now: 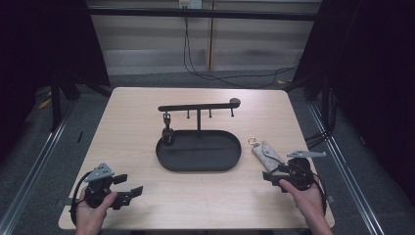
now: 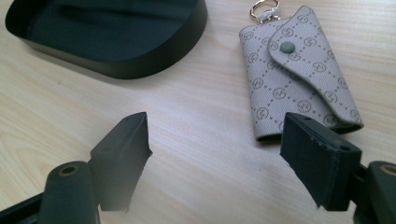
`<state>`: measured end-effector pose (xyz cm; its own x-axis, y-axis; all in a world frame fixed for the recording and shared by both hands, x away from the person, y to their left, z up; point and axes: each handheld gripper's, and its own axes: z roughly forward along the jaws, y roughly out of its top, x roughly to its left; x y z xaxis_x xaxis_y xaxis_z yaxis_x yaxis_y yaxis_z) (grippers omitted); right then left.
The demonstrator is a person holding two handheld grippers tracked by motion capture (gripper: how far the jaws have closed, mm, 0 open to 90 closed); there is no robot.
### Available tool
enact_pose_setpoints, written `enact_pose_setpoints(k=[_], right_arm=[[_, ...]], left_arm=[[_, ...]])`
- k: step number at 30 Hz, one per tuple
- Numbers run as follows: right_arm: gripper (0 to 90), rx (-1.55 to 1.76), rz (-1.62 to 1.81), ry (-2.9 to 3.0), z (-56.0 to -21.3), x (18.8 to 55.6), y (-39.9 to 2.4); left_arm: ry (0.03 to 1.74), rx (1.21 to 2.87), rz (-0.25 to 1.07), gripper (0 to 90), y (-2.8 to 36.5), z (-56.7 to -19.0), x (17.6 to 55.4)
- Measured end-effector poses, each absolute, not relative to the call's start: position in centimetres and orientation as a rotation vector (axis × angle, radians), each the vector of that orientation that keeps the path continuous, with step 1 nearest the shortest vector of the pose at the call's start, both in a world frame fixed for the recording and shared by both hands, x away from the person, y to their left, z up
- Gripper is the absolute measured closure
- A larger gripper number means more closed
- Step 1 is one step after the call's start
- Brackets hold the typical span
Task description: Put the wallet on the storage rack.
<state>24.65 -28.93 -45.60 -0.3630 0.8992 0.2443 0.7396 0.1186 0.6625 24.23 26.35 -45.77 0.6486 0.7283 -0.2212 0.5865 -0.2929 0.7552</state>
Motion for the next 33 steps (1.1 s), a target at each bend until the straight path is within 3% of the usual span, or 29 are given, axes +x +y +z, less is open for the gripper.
enact_pose_setpoints(k=[5,8,16,18,21,33], right_arm=[[25.8,1.651,1.056,2.185,-45.3,25.8,-29.1],[31.8,1.661,1.032,2.192,-45.0,26.7,-29.2],[31.5,1.668,0.910,2.213,-43.8,28.9,-29.0],[29.9,1.675,0.866,2.221,-43.6,29.5,-29.1],[14.7,1.726,0.808,2.215,-43.7,30.6,-29.3],[16.1,1.745,0.652,2.348,-44.0,34.0,-28.9]], left_arm=[[1.007,2.012,0.177,20.5,26.0,-46.1,24.0],[1.025,2.029,0.156,21.1,25.7,-46.2,24.0],[1.013,2.024,0.188,21.9,25.9,-46.0,23.7],[1.015,2.032,0.170,21.9,25.9,-46.2,23.8],[1.013,2.045,0.172,21.9,25.8,-46.2,23.8],[0.985,2.058,0.166,21.9,25.6,-46.3,23.9]])
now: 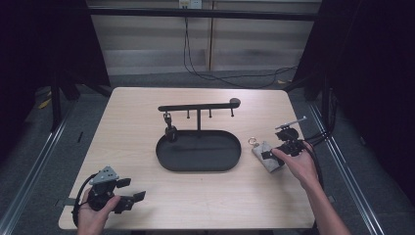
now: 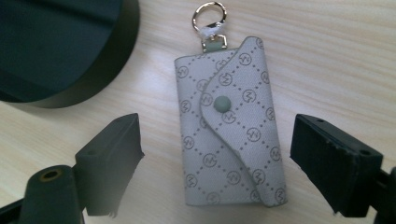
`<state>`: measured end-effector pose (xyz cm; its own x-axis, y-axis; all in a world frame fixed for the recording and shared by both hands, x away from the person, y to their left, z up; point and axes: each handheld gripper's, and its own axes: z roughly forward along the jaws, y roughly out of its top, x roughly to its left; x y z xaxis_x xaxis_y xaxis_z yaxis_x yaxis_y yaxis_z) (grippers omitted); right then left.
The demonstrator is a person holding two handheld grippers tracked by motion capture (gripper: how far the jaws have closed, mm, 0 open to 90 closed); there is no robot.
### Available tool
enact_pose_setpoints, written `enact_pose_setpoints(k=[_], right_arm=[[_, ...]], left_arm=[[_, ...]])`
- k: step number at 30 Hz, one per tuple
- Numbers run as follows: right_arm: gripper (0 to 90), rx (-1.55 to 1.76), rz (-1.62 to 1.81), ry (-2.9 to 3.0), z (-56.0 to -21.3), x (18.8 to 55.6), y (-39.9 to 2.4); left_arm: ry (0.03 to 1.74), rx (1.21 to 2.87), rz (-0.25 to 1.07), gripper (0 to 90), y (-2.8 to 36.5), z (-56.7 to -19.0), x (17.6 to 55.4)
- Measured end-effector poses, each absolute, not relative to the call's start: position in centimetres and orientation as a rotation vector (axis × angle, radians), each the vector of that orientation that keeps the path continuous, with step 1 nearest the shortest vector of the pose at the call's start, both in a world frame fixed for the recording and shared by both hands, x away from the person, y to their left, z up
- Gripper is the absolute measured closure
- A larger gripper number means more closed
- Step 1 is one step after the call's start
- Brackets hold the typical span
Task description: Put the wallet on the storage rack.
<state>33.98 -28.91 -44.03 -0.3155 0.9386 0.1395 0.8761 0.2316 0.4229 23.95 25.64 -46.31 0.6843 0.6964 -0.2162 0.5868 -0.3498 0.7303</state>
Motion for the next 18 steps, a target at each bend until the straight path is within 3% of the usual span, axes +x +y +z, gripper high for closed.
enact_pose_setpoints(k=[13,18], right_arm=[[17.0,1.742,0.528,2.445,-44.7,36.4,-28.2],[21.3,1.763,0.471,2.476,-45.5,37.1,-28.1]], left_arm=[[0.975,2.056,0.156,21.8,25.7,-46.3,24.0],[0.971,2.051,0.145,21.6,25.7,-46.3,24.0]])
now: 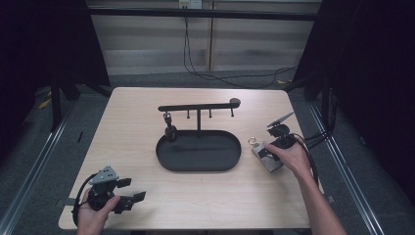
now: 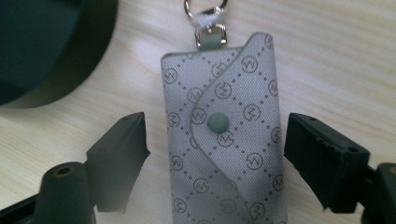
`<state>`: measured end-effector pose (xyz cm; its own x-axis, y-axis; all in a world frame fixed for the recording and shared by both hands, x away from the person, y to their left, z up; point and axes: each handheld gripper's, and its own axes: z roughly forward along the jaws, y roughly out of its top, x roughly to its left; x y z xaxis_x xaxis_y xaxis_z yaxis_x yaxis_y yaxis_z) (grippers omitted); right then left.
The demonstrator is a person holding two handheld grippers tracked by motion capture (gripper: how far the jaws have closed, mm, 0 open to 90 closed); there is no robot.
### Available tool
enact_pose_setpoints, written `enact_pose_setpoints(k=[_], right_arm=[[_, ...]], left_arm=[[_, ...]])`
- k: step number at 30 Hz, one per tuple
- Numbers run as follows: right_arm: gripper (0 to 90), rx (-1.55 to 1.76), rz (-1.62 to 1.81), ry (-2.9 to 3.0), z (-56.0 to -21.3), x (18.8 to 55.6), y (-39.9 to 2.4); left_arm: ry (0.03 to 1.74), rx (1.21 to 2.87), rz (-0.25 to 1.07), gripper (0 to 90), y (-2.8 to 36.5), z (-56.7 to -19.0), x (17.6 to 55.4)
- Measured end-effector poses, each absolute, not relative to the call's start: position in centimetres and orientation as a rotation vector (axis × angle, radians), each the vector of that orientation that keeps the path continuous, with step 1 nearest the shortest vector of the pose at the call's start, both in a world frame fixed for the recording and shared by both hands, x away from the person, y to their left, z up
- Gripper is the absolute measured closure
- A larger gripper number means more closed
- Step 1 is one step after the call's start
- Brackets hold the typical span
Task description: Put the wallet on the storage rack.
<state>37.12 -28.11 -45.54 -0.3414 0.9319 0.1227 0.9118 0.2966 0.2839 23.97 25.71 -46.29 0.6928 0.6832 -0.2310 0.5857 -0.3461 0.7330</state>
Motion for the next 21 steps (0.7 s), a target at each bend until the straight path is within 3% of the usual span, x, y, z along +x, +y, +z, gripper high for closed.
enact_pose_setpoints(k=[21], right_arm=[[25.1,1.747,0.268,2.516,-47.1,38.0,-27.0]], left_arm=[[0.971,2.052,0.142,20.7,25.8,-46.3,24.1]])
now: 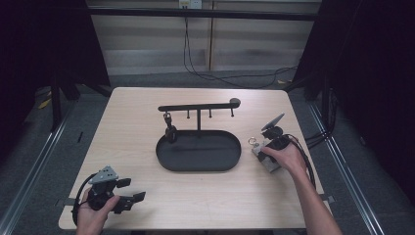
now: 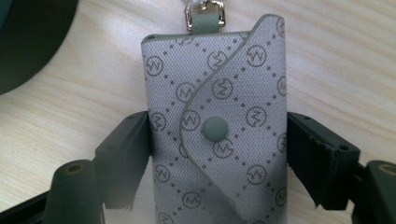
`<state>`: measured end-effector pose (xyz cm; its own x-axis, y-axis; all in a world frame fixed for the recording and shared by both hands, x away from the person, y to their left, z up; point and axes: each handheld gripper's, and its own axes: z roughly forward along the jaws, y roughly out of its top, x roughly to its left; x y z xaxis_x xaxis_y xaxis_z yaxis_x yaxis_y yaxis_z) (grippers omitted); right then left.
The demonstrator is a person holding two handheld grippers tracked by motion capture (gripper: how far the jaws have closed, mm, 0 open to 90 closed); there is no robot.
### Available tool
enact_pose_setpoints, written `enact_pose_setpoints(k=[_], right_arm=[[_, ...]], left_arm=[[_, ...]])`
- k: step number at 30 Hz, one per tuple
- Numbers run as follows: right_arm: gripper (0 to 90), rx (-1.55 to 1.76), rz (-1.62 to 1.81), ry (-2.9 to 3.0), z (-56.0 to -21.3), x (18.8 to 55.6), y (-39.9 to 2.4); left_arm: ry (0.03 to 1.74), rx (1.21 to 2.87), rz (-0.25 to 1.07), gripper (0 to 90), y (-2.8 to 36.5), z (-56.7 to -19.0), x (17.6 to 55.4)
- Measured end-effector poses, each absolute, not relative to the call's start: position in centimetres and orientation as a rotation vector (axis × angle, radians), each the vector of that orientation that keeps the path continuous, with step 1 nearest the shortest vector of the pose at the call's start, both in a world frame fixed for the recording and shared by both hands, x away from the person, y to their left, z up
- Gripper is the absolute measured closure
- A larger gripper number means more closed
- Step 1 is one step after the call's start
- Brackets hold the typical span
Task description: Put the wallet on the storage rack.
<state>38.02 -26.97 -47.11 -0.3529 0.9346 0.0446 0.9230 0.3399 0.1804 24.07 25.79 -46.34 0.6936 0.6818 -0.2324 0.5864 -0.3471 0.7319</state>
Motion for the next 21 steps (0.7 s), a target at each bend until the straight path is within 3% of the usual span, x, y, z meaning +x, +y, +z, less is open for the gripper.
enact_pose_setpoints(k=[21], right_arm=[[28.2,1.774,0.156,2.527,-47.55,38.77,-25.99]], left_arm=[[0.957,2.044,0.119,18.7,25.72,-46.35,24.10]])
